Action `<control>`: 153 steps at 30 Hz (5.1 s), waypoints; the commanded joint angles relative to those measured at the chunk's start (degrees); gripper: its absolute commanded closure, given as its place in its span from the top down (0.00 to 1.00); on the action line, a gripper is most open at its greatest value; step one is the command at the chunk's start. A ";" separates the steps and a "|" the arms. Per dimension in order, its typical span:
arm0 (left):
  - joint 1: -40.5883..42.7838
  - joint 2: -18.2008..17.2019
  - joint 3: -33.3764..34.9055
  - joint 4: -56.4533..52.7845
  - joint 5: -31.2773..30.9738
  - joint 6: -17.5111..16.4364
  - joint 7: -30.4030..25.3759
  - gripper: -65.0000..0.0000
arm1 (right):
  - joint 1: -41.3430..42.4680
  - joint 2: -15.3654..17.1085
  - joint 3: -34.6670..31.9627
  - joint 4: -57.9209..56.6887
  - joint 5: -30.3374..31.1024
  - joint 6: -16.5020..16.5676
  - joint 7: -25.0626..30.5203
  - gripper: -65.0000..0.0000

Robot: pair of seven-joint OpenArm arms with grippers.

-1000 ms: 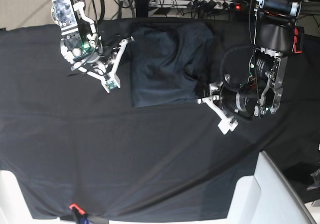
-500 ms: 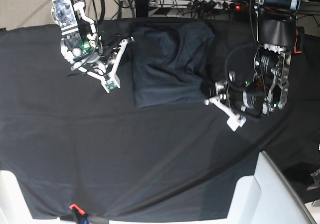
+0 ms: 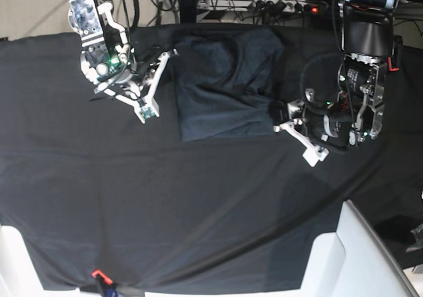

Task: Fold the T-shirt properly
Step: 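Push the stack's side edge inward with the left gripper to square it, then raise the left gripper away and move the right gripper over the stack, then press the right gripper onto the folded shirt and drag it to flatten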

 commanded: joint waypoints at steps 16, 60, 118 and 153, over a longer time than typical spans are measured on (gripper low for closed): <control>-1.61 -0.44 -0.28 -1.19 -0.73 0.32 -2.79 0.00 | -0.14 -0.13 -0.31 0.33 -0.09 0.04 -0.31 0.00; 16.06 -8.18 -25.33 12.78 -0.73 -6.89 -12.99 0.00 | -2.87 6.73 -19.21 22.22 -0.44 -6.12 -1.27 0.00; 31.44 -6.16 -40.89 2.32 15.19 -23.15 -30.40 0.00 | 13.93 0.05 -38.73 11.32 -0.26 -16.14 -6.02 0.01; 33.03 -3.52 -29.81 3.20 15.19 -22.98 -30.84 0.00 | 35.46 -9.63 -45.85 -15.23 -0.09 -8.93 -0.75 0.56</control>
